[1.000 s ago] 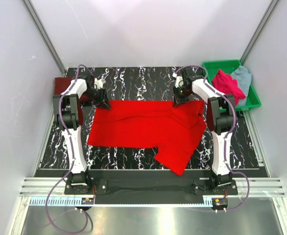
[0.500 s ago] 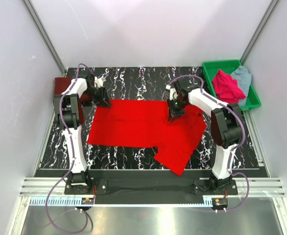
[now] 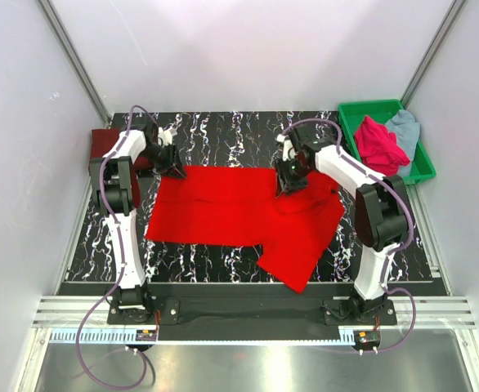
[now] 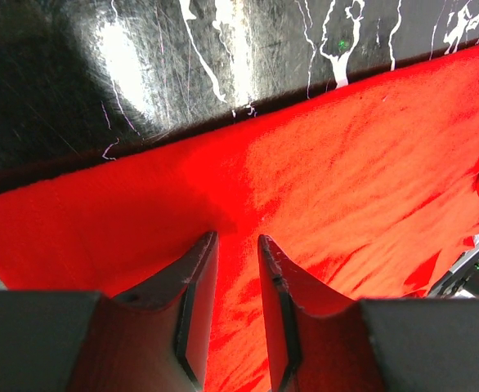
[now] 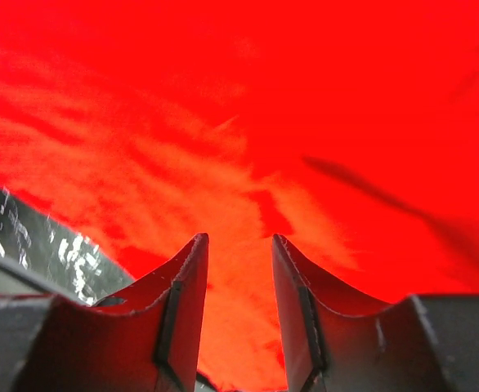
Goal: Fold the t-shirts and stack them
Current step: Fold the tshirt
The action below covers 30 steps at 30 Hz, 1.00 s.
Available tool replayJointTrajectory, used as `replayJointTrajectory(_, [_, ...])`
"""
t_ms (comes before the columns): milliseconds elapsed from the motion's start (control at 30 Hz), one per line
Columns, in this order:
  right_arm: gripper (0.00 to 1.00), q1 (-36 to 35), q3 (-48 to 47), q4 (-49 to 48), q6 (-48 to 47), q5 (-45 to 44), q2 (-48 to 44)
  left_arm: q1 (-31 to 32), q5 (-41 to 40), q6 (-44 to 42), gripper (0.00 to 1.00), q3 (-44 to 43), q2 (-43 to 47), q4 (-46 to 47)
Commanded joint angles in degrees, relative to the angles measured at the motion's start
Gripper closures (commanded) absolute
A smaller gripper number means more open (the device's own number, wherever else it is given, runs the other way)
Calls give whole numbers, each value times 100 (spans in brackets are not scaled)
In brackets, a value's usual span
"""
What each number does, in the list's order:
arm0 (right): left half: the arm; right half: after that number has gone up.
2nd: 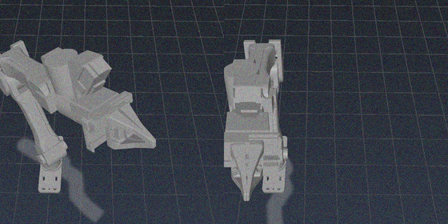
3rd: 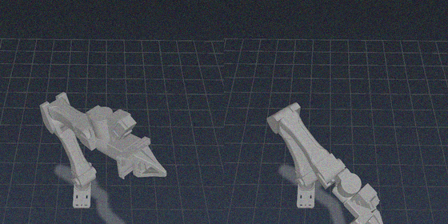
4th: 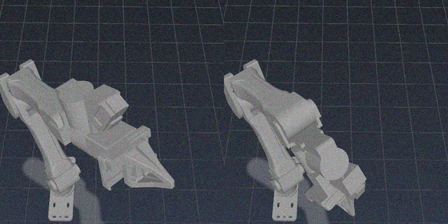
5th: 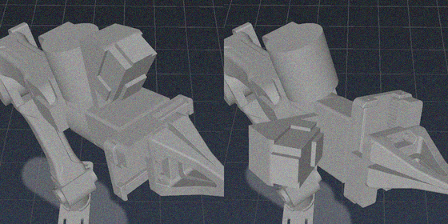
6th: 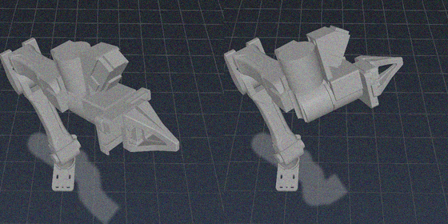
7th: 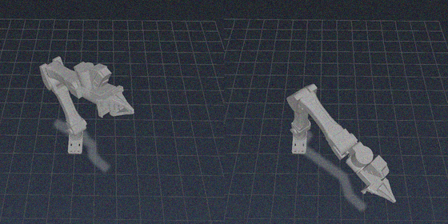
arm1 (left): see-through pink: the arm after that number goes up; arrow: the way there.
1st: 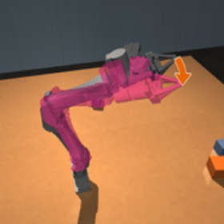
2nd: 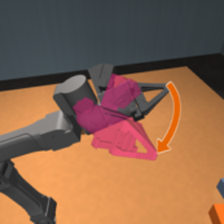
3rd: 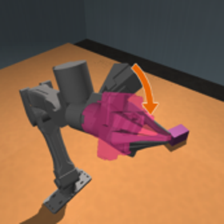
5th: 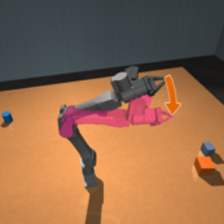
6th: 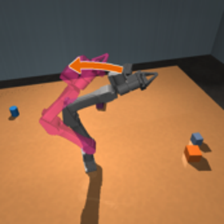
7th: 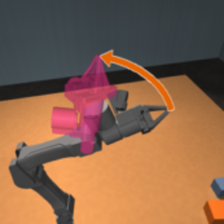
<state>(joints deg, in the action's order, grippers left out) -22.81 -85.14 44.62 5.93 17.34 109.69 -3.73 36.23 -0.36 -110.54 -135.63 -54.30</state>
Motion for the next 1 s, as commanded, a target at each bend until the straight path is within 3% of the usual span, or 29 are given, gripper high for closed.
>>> replayJointTrajectory(0, [55,398,-240,-251,-136,-389,-255,21,-28,-104,68,-161,98,43])
replayJointTrajectory(333, [55,1296,330,-357,-901,-697,-193,179,226,-315,68,-169,590,34])
replayJointTrajectory(567, [55,1621,552,-569,-936,-434,-10,346,315,-412,68,-21,380,-98])
replayJointTrajectory(700, [55,1928,201,-542,-866,-363,429,522,183,-421,68,217,371,-107])
replayJointTrajectory(967, [55,2483,-1495,-288,-1024,-469,1906,557,-221,-359,68,-318,-103,-116])
